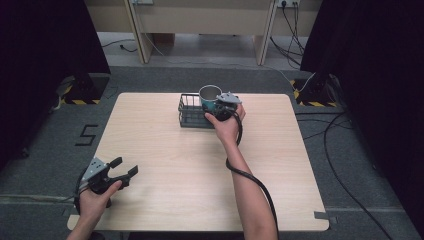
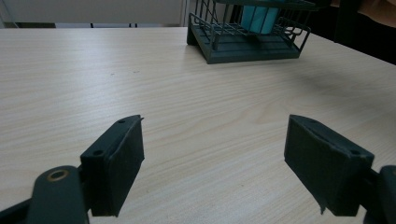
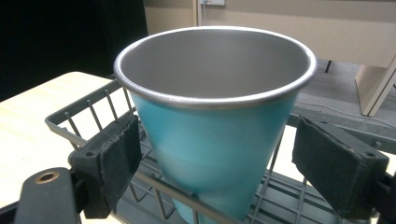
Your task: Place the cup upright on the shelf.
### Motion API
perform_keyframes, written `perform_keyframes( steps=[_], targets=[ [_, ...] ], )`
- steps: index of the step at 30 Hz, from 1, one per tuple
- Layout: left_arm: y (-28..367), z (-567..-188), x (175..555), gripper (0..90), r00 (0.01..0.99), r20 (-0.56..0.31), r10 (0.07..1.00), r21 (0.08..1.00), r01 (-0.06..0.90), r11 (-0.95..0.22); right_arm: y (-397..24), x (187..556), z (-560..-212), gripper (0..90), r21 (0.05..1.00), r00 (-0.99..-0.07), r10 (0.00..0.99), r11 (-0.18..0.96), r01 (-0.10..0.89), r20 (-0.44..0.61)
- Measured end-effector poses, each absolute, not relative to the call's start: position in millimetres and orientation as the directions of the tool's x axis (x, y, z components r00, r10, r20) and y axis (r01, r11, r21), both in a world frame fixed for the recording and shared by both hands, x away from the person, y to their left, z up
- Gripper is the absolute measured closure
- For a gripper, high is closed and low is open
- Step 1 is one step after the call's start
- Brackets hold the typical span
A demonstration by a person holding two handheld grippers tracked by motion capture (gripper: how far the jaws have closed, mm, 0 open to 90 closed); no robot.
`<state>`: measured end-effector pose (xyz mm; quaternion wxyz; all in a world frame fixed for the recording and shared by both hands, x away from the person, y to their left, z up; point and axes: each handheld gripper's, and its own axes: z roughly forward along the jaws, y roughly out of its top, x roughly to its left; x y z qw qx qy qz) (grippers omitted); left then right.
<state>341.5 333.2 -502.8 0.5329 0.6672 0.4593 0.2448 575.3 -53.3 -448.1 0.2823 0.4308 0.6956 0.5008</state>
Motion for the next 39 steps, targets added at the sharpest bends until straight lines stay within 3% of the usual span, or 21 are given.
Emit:
perform_keyframes(
  steps=[16, 39],
  targets=[
    [332.8, -503.1, 341.4, 19.4, 0.456, -0.159, 0.876, 0.936, 0.351, -0.013, -71.2, 546.8, -438.6, 17.0, 0.947, -0.5, 0.865, 0.114, 0.302, 0.055],
    [332.8, -503.2, 340.7, 19.4, 0.453, -0.145, 0.88, 0.935, 0.353, -0.028, -130.3, 488.1, -443.6, 18.2, 0.946, -0.487, 0.871, 0.101, 0.309, 0.066]
  ],
)
